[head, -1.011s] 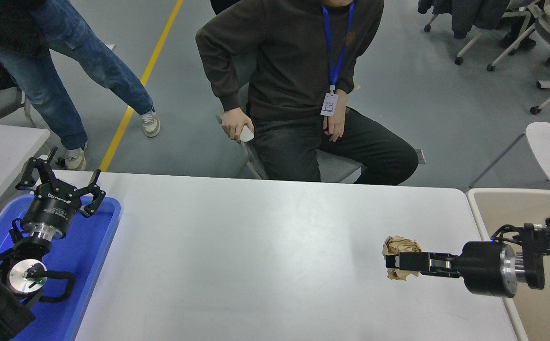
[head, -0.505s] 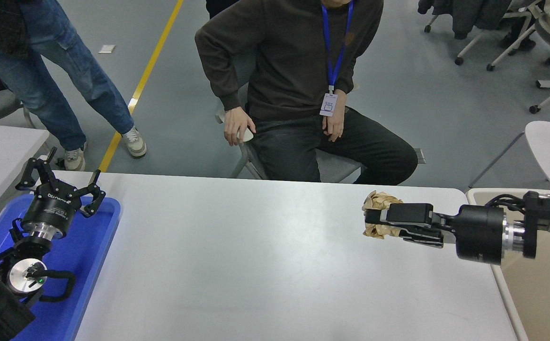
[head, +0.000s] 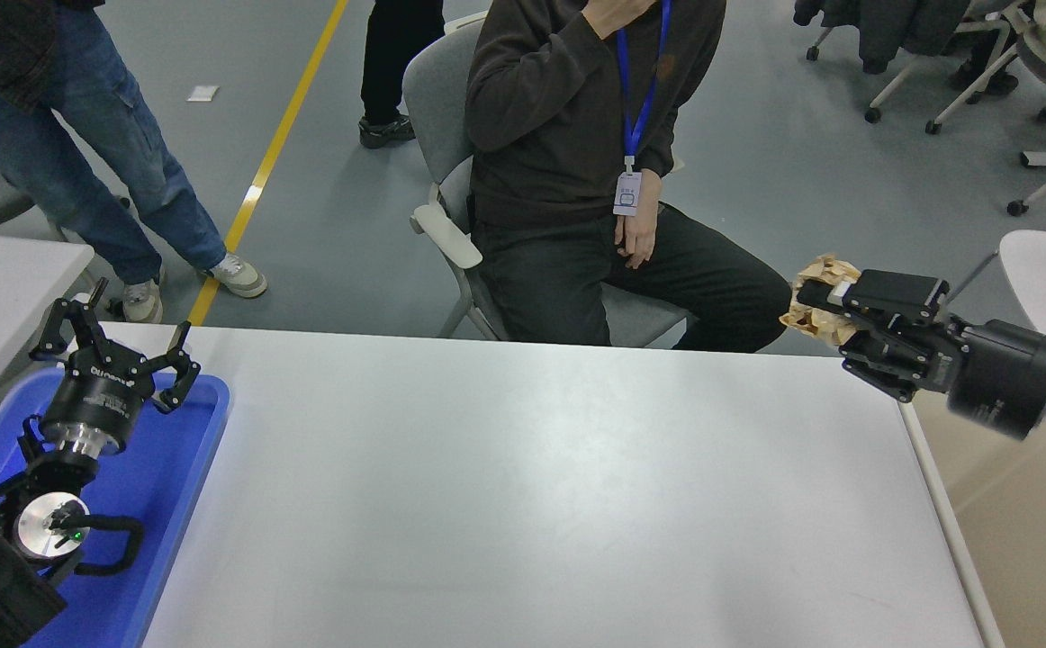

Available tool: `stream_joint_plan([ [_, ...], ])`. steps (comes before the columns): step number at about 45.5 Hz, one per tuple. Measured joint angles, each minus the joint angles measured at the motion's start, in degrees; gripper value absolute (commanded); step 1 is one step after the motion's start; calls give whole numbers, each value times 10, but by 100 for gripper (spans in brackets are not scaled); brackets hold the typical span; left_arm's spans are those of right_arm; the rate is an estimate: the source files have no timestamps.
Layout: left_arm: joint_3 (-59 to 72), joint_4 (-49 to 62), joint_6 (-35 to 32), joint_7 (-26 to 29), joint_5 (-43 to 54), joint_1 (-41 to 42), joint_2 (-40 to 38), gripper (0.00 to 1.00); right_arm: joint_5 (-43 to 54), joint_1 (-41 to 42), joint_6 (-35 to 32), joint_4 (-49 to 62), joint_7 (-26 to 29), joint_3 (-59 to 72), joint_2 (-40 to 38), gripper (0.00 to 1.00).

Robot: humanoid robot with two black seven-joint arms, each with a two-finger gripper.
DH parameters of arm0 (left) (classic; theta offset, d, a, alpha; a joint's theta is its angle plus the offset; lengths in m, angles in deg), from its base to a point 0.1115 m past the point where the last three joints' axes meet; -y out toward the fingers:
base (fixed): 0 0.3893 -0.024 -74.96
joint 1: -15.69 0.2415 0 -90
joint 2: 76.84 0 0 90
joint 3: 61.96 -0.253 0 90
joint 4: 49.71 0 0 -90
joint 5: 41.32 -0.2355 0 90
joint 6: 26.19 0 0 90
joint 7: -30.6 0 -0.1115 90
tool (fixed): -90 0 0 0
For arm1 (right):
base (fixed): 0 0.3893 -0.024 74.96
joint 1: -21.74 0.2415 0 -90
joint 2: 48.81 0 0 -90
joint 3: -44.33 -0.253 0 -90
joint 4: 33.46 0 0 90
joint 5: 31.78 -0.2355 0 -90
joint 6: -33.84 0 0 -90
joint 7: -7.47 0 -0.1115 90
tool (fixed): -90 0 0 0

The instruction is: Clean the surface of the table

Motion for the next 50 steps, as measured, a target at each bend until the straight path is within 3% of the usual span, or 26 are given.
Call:
stream_joint_plan([
  [30, 0, 0, -1, 0, 0, 0, 0, 100, -80, -61, 2, 325, -16, -111, 56, 0],
  [50, 0, 0, -1, 0, 0, 0, 0, 100, -86, 5, 33, 534, -14, -32, 101, 0],
])
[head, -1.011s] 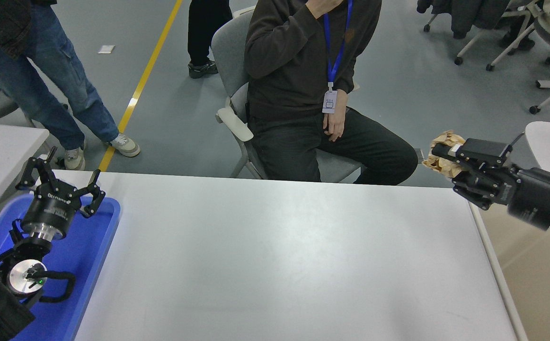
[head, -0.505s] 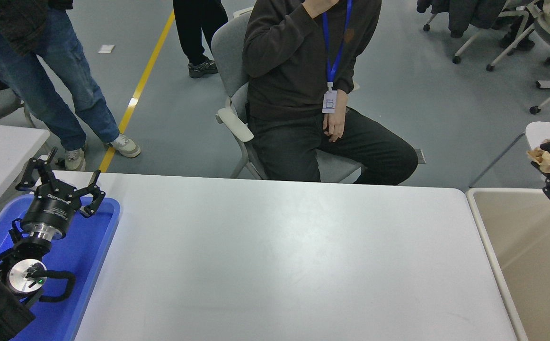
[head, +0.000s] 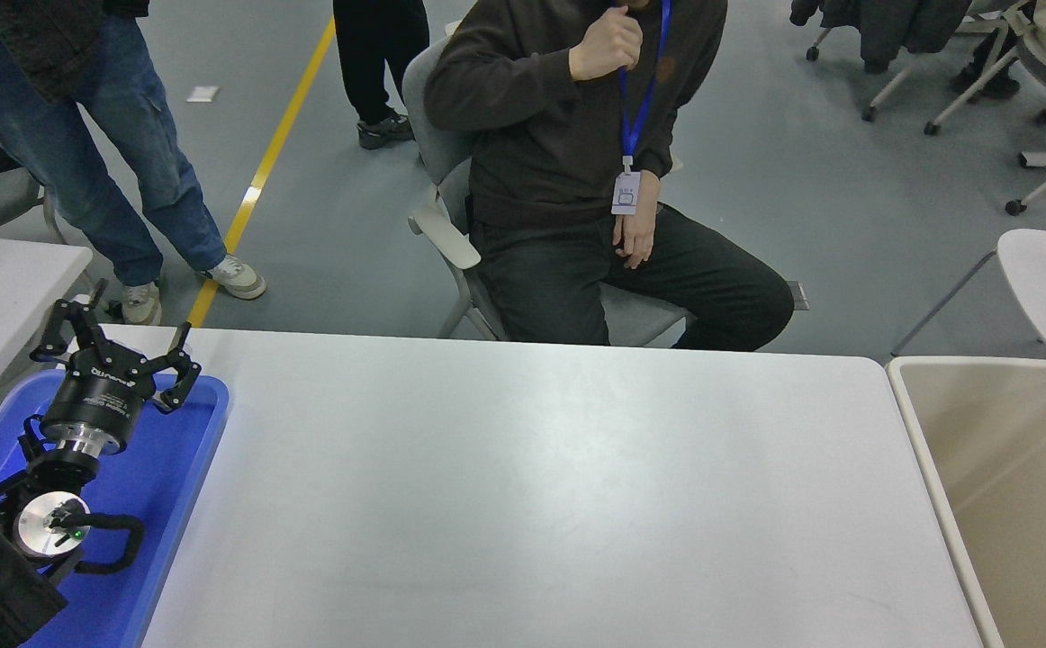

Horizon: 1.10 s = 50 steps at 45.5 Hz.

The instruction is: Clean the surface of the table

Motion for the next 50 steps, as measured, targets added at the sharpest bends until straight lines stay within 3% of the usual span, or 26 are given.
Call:
stream_joint_plan([
  [26, 0, 0, 0, 0, 0, 0, 0, 100, -1, 108, 101, 179, 1, 167, 100, 0],
  [50, 0, 0, 0, 0, 0, 0, 0, 100, -2, 137, 179, 229, 5, 246, 144, 0],
])
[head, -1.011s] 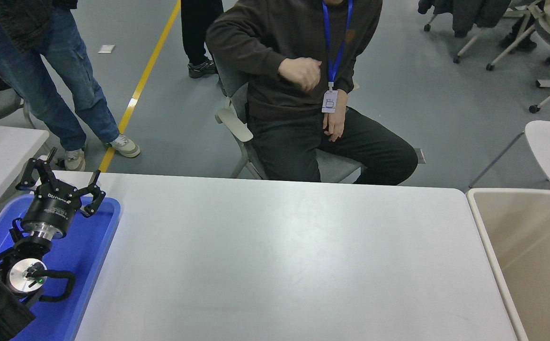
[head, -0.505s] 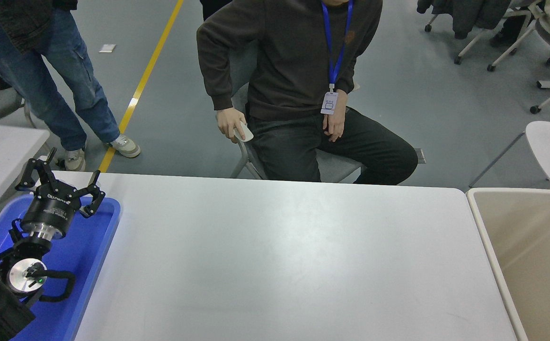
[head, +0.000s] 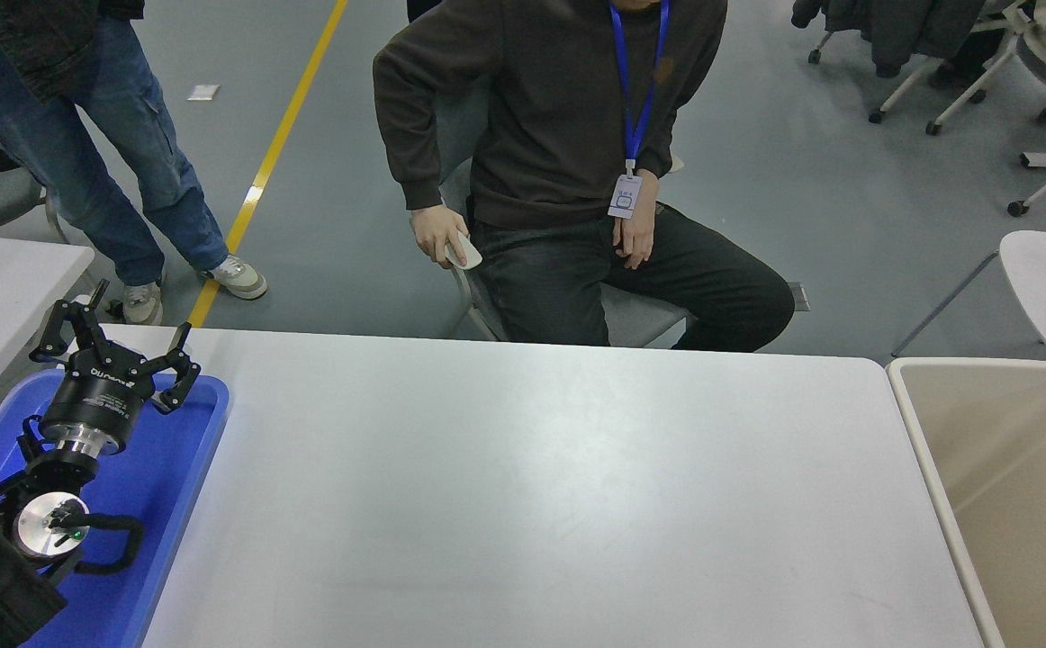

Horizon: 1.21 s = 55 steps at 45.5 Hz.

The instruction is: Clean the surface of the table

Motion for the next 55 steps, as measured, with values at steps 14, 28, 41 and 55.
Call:
stream_joint_plan([
  [14, 0, 0, 0, 0, 0, 0, 0, 100, -1, 2, 9, 4, 7, 30, 3, 98],
  [28, 0, 0, 0, 0, 0, 0, 0, 100, -4, 3, 6, 5, 18, 42, -2, 100],
  [41, 0, 0, 0, 0, 0, 0, 0, 100, -9, 6, 5, 6, 21, 44, -3, 100],
  [55, 0, 0, 0, 0, 0, 0, 0, 100, -22, 10, 4, 6, 21, 46, -4, 100],
])
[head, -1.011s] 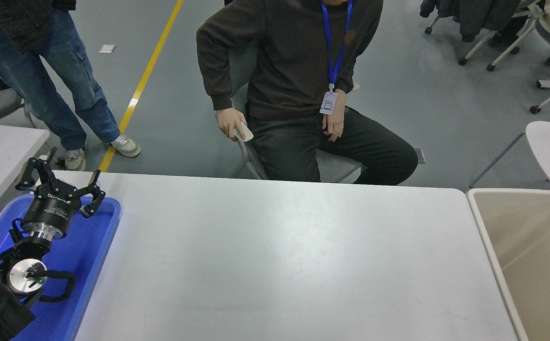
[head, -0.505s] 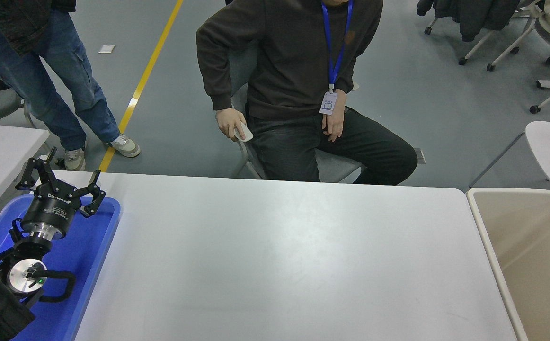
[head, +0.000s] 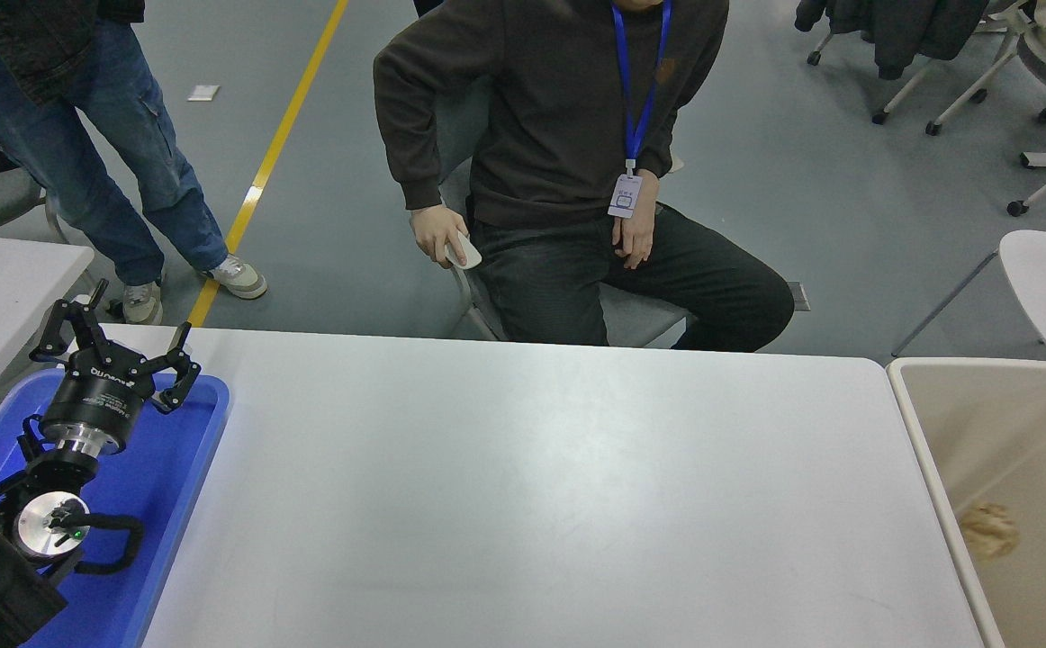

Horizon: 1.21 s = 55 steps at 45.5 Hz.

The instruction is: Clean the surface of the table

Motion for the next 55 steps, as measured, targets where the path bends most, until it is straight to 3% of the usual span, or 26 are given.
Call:
stream_joint_plan([
  [10, 0, 0, 0, 0, 0, 0, 0, 100, -44, 14, -1, 0, 0, -4, -7, 100],
  [27, 0, 0, 0, 0, 0, 0, 0, 100, -260, 32, -24, -30, -4, -40, -15, 100],
  [55, 0, 0, 0, 0, 0, 0, 0, 100, -336, 18, -43, -304, -19, -128, -25, 100],
])
